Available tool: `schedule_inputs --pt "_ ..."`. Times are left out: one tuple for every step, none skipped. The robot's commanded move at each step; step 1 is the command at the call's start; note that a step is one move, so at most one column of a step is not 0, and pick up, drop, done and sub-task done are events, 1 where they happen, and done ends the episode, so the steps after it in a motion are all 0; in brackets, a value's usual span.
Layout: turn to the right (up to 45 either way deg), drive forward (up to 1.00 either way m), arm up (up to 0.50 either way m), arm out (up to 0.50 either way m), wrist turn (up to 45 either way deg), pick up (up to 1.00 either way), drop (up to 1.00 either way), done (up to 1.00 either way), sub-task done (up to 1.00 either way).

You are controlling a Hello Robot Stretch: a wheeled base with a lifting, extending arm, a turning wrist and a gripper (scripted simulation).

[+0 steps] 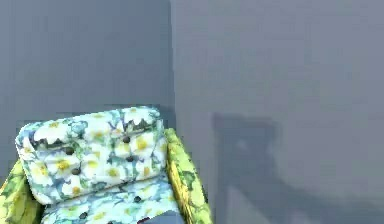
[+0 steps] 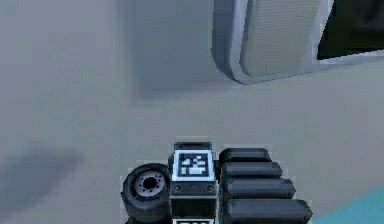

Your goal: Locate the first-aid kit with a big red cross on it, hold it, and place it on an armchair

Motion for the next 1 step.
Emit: schedule_inputs --pt "-21.0 0.0 0.0 0.0 0.0 0.0 0.0 0.0 0.0"
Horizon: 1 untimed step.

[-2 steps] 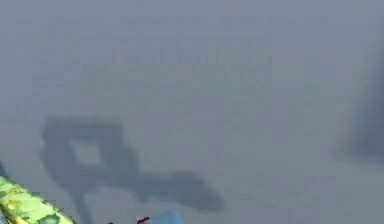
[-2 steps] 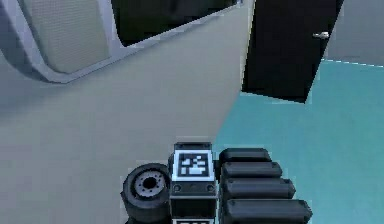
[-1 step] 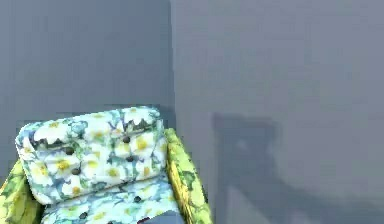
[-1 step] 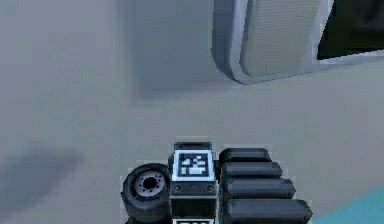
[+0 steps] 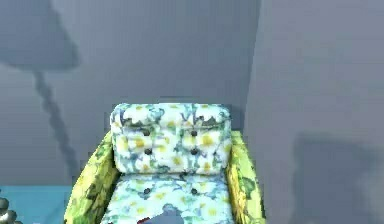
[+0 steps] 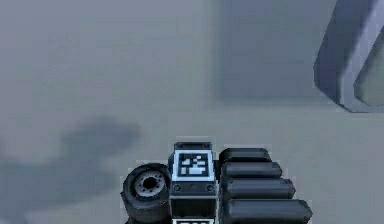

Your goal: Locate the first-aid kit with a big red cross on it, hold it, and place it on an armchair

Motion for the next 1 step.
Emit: schedule_inputs --pt "45.0 0.0 0.0 0.0 0.0 0.0 0.0 0.0 0.0"
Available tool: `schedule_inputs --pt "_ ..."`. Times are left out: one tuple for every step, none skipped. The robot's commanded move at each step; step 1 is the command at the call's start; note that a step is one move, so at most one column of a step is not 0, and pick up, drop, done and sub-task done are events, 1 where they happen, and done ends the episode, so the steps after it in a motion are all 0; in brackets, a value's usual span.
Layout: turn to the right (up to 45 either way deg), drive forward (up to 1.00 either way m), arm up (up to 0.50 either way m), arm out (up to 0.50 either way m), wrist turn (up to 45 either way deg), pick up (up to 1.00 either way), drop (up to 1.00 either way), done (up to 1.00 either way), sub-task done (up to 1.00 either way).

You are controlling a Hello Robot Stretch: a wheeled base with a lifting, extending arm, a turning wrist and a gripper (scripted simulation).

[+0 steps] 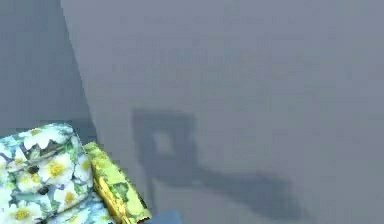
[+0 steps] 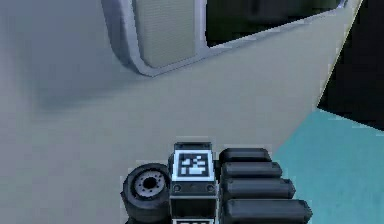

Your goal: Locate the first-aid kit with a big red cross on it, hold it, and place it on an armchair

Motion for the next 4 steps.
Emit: schedule_inputs --pt "45.0 0.0 0.0 0.0 0.0 0.0 0.0 0.0 0.0" --pt "45.0 0.0 0.0 0.0 0.0 0.0 0.0 0.0 0.0" --pt "42.0 0.0 0.0 0.0 0.0 0.0 0.0 0.0 0.0" --pt "45.0 0.0 0.0 0.0 0.0 0.0 0.0 0.0 0.0"
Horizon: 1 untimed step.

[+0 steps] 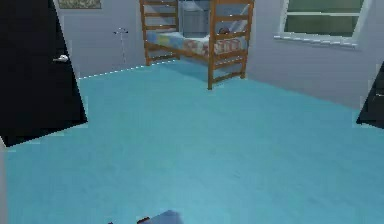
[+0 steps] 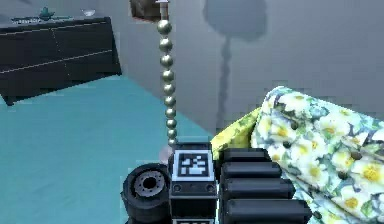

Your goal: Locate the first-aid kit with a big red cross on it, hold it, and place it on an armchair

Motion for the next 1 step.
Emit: schedule_inputs --pt "45.0 0.0 0.0 0.0 0.0 0.0 0.0 0.0 0.0"
